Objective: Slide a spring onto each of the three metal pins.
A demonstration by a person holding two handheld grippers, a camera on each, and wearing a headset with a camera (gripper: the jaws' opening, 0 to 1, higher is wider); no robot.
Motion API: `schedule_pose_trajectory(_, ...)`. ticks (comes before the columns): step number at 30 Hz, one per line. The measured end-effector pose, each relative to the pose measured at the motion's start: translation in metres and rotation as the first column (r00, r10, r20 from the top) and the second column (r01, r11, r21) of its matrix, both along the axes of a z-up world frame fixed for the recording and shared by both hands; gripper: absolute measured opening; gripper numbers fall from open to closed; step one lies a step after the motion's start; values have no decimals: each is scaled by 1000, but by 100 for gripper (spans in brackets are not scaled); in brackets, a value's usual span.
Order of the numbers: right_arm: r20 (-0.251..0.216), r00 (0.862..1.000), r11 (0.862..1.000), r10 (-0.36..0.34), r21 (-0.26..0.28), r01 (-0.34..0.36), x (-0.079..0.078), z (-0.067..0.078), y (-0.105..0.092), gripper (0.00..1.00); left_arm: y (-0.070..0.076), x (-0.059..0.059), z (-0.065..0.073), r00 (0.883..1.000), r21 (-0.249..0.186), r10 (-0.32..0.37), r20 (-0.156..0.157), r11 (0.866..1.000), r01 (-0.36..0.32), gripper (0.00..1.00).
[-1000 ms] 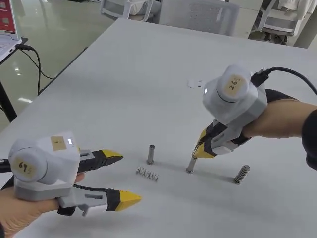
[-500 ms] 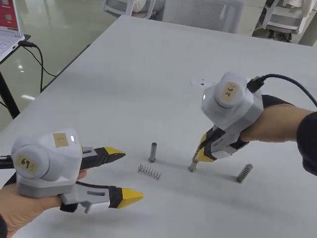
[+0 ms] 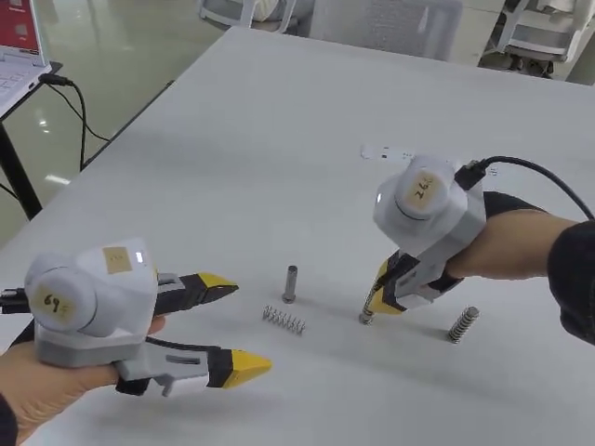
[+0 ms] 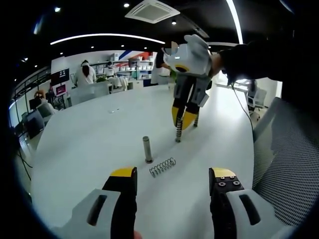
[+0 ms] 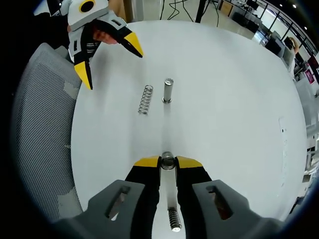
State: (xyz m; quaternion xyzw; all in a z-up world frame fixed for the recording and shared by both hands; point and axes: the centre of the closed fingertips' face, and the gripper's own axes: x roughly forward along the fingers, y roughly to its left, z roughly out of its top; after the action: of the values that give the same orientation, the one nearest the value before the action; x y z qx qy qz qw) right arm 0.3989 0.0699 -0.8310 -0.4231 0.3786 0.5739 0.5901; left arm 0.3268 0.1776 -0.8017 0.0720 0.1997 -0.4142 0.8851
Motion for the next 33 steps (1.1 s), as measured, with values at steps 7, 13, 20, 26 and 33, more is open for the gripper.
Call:
schedule_pose_trajectory(7,-2,1000,1000,-5,-11,5,0,-5,-2,13,1,0,0,1000,0,3,0,1000,-3,56)
schedule_pose_trajectory(13,-5,1000,1000,-7,-19,7,1,-8,-3,13,1,0,1,1000,-2,5,1,1000,-5,56)
schedule_pose_trajectory(20,-6,1000,999,-4,-34,4,0,-12,-5,13,2,0,1,1000,-1,8,1,1000,-8,56)
schedule_pose_trajectory(26,-8,1000,999,-5,-37,4,0,-13,-7,14,1,0,0,1000,-2,7,0,1000,-7,56)
schedule_pose_trajectory(33,-12,1000,999,-6,-37,6,-2,-13,-7,17,1,1,1,1000,-3,6,1,1000,-6,56)
